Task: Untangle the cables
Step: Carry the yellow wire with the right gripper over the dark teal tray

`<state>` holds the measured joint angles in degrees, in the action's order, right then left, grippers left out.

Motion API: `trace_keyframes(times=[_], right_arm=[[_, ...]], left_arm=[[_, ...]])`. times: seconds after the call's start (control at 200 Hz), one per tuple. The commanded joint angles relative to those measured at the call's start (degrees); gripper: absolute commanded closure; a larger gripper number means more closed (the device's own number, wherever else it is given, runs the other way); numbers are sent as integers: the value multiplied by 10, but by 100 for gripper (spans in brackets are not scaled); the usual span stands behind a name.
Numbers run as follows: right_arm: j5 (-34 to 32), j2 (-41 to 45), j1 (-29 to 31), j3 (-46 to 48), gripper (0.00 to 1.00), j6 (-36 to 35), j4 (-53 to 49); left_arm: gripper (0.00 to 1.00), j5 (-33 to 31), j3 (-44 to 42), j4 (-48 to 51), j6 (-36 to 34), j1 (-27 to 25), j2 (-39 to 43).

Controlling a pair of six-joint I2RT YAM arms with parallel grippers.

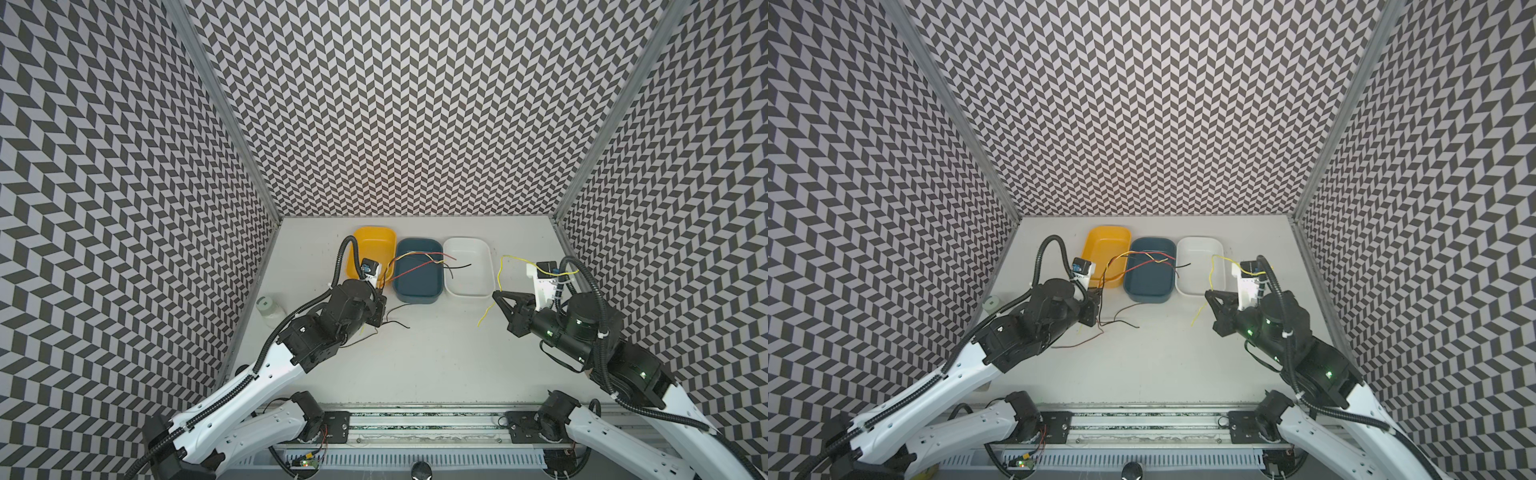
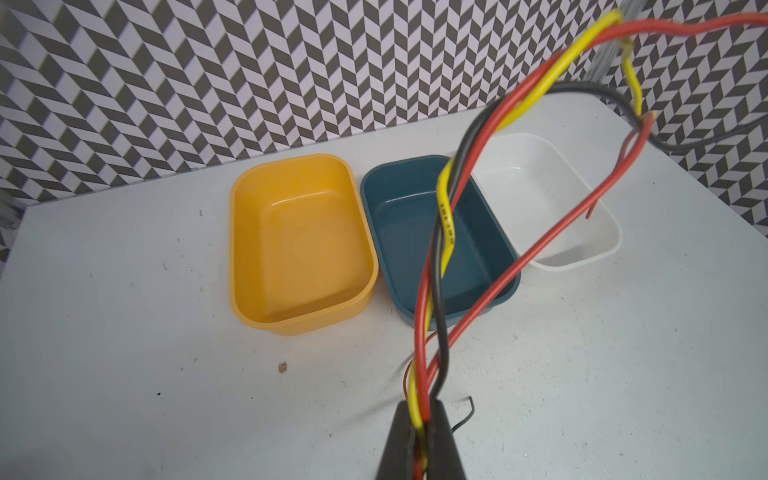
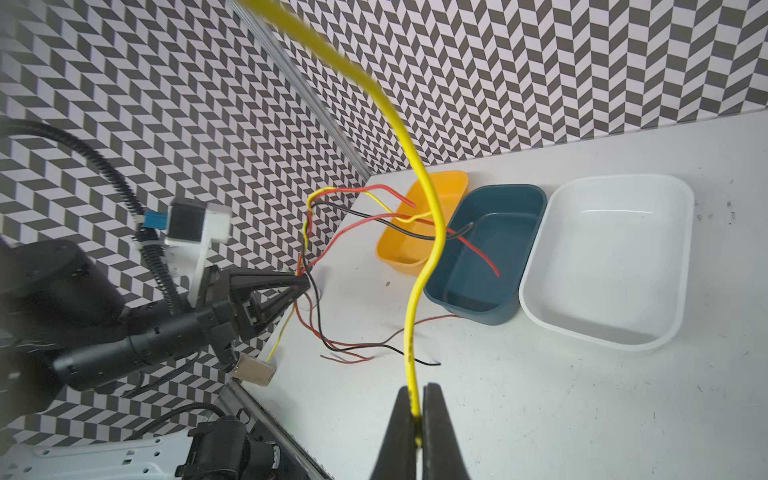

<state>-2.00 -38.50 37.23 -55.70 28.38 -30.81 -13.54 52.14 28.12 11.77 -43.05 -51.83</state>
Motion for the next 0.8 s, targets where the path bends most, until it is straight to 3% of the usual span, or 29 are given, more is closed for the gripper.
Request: trace_keyframes(times=[0.0,0.175,0.451,0.796], right_arm=[[-1,-30,-2,-27,100,-17,-58],[23,-79,-2,-57,100,-27,-86],[90,-185,-2,-121,100,-53,-111],[156,-334,-7,-200,100,-77,-71]], left_arm=[[100,-51,37,35,14,3,20],[100,-81,20,53,20,8,59],[100,-168,-54,-4,26,9,144],[100,-234,-89,-48,15,9,214]])
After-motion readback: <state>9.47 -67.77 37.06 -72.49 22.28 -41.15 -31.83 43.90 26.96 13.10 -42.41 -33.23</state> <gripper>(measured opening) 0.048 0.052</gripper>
